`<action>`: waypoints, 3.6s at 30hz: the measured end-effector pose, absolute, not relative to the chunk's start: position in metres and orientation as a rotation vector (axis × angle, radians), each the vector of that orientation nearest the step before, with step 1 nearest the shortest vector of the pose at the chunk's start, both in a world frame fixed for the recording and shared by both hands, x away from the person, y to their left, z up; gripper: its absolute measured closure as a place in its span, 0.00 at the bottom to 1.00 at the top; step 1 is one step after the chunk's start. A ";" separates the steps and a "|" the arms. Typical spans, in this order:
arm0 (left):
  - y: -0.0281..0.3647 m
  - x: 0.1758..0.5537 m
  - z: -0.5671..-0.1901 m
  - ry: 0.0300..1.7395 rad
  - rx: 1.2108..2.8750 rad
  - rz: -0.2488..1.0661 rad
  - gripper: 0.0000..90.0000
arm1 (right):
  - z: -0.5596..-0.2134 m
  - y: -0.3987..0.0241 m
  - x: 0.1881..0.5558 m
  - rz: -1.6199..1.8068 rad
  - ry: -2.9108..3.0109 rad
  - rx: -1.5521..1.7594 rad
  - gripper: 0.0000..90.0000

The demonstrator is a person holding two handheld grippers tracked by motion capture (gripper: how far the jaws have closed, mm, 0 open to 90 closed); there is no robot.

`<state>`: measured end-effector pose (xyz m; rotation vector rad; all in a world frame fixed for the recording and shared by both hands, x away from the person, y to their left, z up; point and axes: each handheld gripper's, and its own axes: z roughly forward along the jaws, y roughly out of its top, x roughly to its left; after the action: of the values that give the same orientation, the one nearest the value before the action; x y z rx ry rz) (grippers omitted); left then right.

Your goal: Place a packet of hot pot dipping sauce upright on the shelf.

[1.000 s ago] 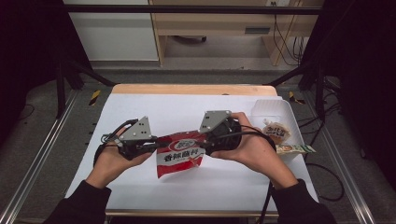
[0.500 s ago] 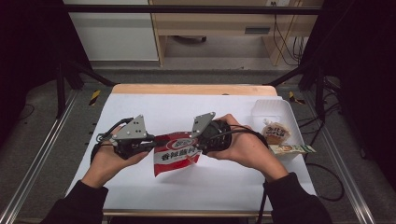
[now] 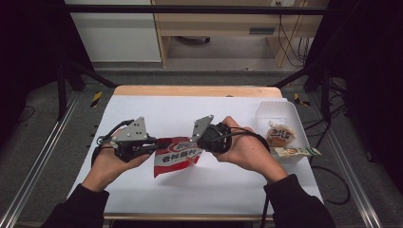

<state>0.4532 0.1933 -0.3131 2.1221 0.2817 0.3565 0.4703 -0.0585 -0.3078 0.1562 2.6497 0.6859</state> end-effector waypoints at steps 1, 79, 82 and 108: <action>0.193 0.453 -0.313 0.284 2.121 0.353 0.99 | -0.307 -0.059 0.471 0.687 2.647 0.150 1.00; 0.291 0.408 -0.441 0.803 1.978 0.586 0.09 | -0.218 -0.183 0.520 0.788 2.272 0.497 1.00; 0.290 0.408 -0.441 0.797 1.983 0.587 0.08 | -0.217 -0.191 0.524 0.795 2.251 0.532 1.00; 0.289 0.409 -0.443 0.781 1.995 0.577 0.08 | -0.224 -0.206 0.553 0.842 2.232 0.626 1.00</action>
<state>0.4086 0.2892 -0.4425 1.9953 0.7811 0.5770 0.5534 -0.2061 -0.2241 0.6264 2.2323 0.8423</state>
